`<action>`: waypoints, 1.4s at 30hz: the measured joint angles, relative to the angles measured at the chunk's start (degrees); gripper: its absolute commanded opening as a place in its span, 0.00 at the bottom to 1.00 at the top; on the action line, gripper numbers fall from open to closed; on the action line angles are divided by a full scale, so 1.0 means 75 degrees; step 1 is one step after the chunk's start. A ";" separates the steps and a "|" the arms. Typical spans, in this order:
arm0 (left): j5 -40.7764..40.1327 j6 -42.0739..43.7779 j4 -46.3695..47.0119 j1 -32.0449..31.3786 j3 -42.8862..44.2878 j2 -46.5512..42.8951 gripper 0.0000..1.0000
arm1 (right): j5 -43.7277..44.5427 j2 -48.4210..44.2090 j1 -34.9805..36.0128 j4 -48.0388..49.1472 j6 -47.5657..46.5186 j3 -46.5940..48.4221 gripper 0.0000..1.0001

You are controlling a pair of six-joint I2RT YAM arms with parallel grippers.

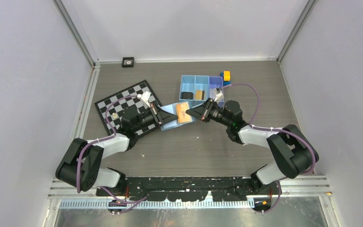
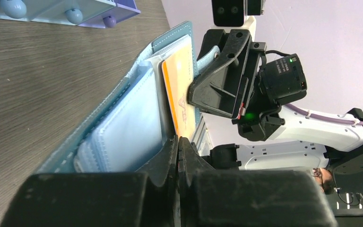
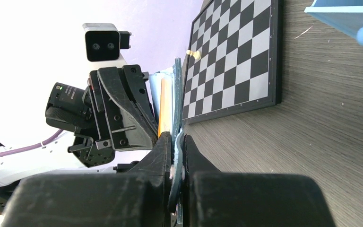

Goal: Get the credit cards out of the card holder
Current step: Remove the credit card from the card holder.

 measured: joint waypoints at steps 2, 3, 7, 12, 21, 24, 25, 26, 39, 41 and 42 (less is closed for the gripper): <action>-0.0003 -0.0012 0.0038 0.0015 -0.0003 0.0000 0.15 | -0.0006 0.0038 0.0003 0.0050 0.0000 0.0026 0.03; -0.0003 -0.0015 0.0050 0.0017 -0.0003 0.0000 0.19 | -0.0012 0.0082 0.0012 0.0122 0.0009 0.0029 0.04; 0.0006 -0.0140 0.0119 0.0047 -0.0012 0.0000 0.39 | -0.0061 0.0338 0.0026 0.0530 0.0096 0.0029 0.03; 0.0047 -0.0181 0.0219 0.0050 -0.0012 0.0073 0.36 | -0.0058 0.0420 0.0073 0.0801 0.0125 0.0029 0.03; 0.0318 -0.0329 0.0271 0.0061 0.0134 0.0901 0.30 | 0.0012 0.0420 0.0134 0.0979 0.0064 -0.0187 0.01; 0.0399 -0.0341 0.0204 0.0061 0.0224 0.1017 0.32 | 0.0064 0.0420 0.0134 0.1014 0.0067 -0.0230 0.01; 0.0405 -0.0332 0.0152 0.0061 0.0251 0.1017 0.32 | 0.0073 0.0420 0.0134 0.1026 0.0067 -0.0233 0.01; 0.0408 -0.0315 0.0096 0.0061 0.0280 0.1017 0.32 | 0.0085 0.0420 0.0134 0.1037 0.0064 -0.0233 0.01; 0.0393 -0.0466 0.0402 0.0221 0.0076 0.0924 0.00 | 0.0198 0.0420 0.0152 0.0892 0.0006 -0.0125 0.00; 0.0382 -0.0554 0.0580 0.0294 -0.0038 0.0854 0.00 | 0.0207 0.0420 0.0178 0.0600 -0.0047 0.0029 0.01; 0.0376 -0.0589 0.0656 0.0335 -0.0102 0.0807 0.00 | 0.0207 0.0423 0.0201 0.0420 -0.0093 0.0128 0.01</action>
